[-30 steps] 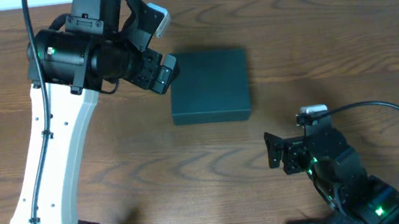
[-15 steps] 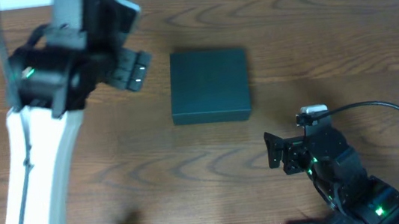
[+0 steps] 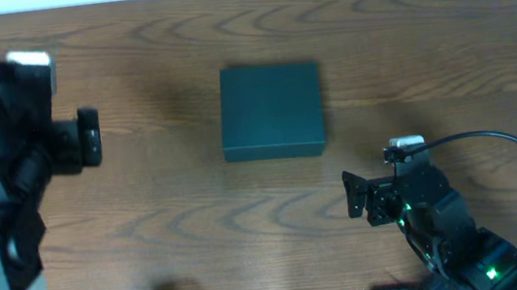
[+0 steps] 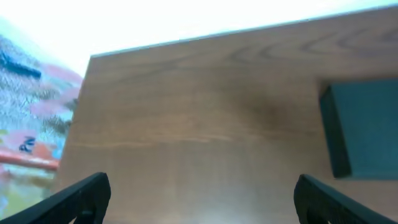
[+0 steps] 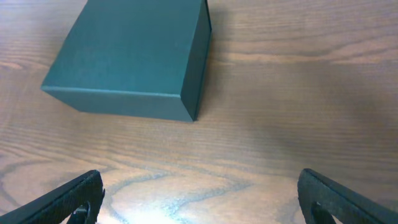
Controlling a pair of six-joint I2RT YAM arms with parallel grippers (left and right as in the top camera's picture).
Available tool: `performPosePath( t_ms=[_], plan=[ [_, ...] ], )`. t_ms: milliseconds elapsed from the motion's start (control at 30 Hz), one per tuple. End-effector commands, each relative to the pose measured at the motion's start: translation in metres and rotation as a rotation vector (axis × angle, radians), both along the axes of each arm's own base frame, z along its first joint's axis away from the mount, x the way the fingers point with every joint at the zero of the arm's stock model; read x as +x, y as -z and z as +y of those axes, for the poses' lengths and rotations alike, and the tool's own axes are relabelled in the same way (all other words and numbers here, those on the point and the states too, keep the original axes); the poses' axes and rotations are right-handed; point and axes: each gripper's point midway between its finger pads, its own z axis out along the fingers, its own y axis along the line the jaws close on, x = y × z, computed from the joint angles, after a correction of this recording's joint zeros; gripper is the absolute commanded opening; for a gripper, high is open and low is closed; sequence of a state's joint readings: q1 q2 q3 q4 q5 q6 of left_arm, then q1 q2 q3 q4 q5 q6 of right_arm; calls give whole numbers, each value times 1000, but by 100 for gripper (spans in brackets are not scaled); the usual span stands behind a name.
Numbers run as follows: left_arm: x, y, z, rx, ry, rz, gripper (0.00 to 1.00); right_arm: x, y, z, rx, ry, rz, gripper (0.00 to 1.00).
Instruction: Pack container
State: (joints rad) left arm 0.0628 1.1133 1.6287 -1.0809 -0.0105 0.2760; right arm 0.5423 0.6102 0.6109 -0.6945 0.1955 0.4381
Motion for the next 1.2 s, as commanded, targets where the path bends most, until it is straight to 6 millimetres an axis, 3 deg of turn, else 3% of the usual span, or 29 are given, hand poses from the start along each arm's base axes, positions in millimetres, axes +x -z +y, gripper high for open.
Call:
performPosePath(
  t_ms=[0, 267, 500, 800, 1167],
  plan=[
    [-9, 36, -1, -47, -5, 6, 95, 1, -2, -4, -10, 10, -9, 99],
    [-26, 128, -10, -176, -45, -94, 95, 1, -2, -4, -10, 10, -9, 99],
    [-41, 187, -22, -258, -30, -187, 95, 1, -2, -4, -10, 10, -9, 99],
    [-51, 229, -36, -252, 31, -250, 95, 1, -2, -4, -10, 11, -9, 99],
    [-55, 258, -33, -275, -10, -280, 95, 1, -2, -4, -10, 10, -9, 99]
  ],
)
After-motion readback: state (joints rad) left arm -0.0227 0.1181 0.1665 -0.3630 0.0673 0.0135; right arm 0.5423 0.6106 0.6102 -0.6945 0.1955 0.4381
